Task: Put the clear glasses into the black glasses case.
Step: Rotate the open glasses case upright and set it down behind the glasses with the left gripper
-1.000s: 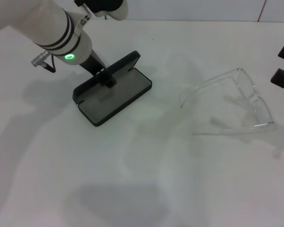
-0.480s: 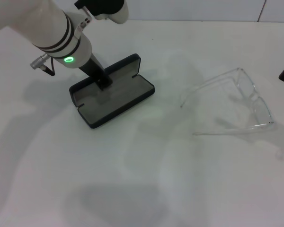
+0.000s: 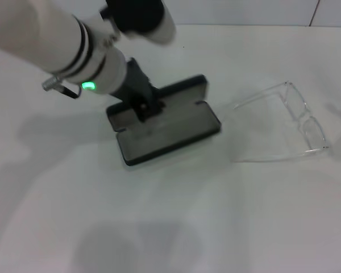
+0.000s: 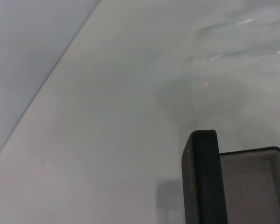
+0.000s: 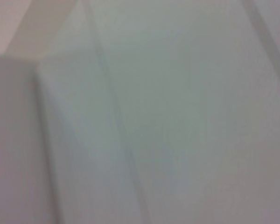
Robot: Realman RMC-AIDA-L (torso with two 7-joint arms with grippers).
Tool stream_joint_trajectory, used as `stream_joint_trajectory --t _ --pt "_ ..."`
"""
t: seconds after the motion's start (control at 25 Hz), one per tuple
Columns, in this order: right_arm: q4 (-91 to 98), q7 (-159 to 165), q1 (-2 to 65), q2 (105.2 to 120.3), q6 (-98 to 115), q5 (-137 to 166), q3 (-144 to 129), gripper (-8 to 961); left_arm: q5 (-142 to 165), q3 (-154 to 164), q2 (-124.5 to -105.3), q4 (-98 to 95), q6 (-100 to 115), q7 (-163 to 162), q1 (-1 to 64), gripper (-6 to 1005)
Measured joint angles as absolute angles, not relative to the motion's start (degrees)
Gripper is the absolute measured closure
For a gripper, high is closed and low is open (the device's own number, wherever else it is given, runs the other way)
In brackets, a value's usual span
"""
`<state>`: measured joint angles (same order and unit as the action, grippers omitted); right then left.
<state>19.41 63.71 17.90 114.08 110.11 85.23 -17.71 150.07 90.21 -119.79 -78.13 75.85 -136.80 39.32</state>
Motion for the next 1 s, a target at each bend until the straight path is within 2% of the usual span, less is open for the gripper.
stream_joint_trajectory --t 0.04,0.24,1.0 --pt "18.68 63.58 17.55 114.05 110.25 85.15 -15.69 82 148.55 95.3 -119.79 -86.34 75.85 -132.13 34.4 791" --pt "16.89 63.43 16.25 114.21 110.34 84.83 -9.22 83 148.2 104.02 -119.83 -93.63 75.64 -128.01 30.02 787" --pt "16.43 63.37 16.2 114.27 109.87 84.48 -8.74 83 148.88 111.84 -119.97 -90.85 68.56 -127.39 30.18 772"
